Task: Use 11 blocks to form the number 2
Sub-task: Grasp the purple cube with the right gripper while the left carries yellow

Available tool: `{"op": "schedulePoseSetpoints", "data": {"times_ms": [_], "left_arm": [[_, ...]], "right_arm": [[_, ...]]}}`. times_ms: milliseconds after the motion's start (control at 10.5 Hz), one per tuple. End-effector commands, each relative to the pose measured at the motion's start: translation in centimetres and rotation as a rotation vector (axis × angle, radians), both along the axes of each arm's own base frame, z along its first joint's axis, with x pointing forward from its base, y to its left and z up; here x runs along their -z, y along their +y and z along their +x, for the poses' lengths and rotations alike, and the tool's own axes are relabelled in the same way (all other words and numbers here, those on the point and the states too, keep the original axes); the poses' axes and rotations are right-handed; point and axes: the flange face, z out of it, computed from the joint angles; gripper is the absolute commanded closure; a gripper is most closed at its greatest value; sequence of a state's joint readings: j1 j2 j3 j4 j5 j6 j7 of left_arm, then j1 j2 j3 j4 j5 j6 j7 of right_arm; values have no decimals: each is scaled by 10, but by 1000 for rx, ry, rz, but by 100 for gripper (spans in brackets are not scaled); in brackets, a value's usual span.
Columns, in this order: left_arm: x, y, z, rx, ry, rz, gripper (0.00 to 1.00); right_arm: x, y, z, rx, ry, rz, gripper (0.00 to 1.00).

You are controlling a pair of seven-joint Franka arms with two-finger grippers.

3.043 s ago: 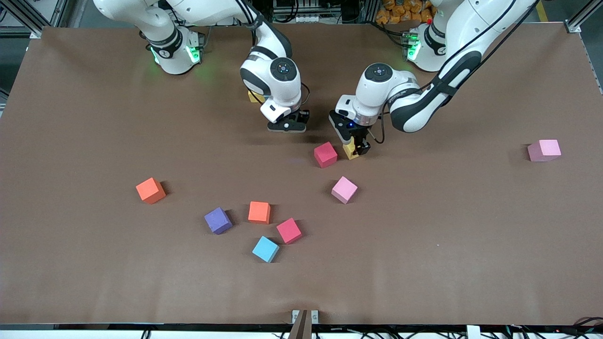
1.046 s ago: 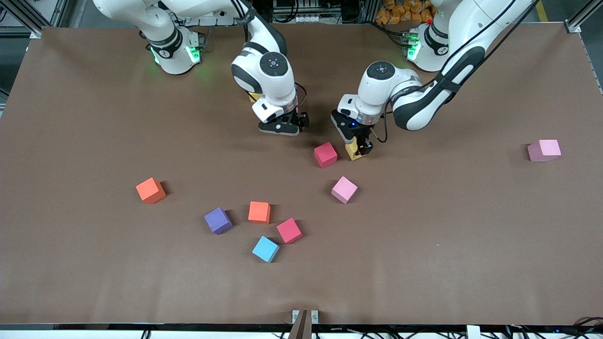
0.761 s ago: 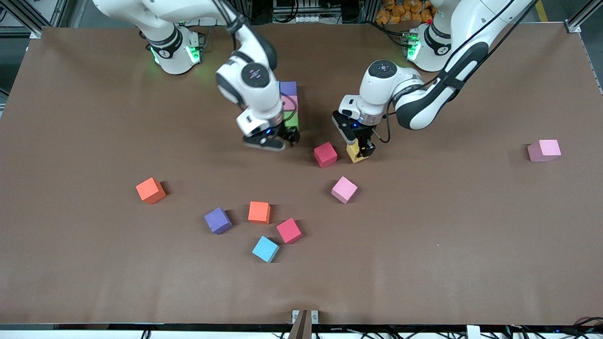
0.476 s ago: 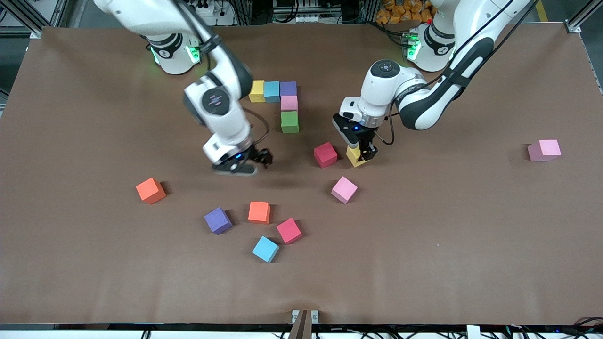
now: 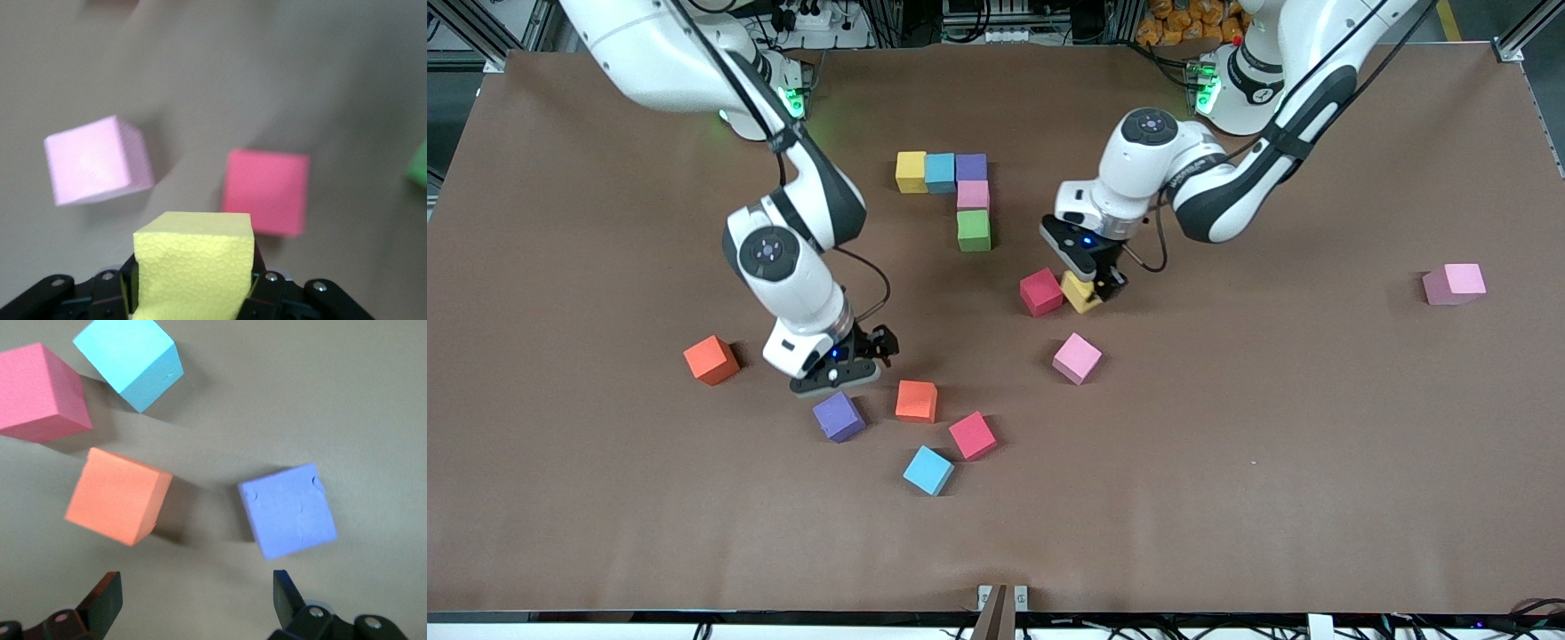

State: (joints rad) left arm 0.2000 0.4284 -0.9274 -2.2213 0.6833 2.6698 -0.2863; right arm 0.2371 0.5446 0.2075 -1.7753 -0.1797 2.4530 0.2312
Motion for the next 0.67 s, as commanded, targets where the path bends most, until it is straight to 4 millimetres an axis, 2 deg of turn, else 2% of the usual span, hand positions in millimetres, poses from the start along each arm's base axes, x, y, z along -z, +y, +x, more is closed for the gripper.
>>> {"op": "schedulePoseSetpoints", "data": {"times_ms": [0, 95, 190, 285, 476, 571], "left_arm": [[-59, -76, -14, -49, 109, 50, 100], [-73, -106, -21, -20, 136, 82, 100], [-74, -125, -32, 10, 148, 76, 100], [-73, -135, -41, 37, 153, 73, 100], [-77, -171, -83, 151, 148, 63, 100], [-81, -175, -84, 213, 136, 59, 100]], "right_arm": [[19, -9, 20, -79, 0, -36, 0], [21, -20, 28, -110, -7, -51, 0], [24, -28, 37, -132, -15, -62, 0], [27, -35, 43, -144, -20, -71, 0], [39, -48, 49, -156, -17, -86, 0], [44, -51, 50, -154, -12, -90, 0]]}}
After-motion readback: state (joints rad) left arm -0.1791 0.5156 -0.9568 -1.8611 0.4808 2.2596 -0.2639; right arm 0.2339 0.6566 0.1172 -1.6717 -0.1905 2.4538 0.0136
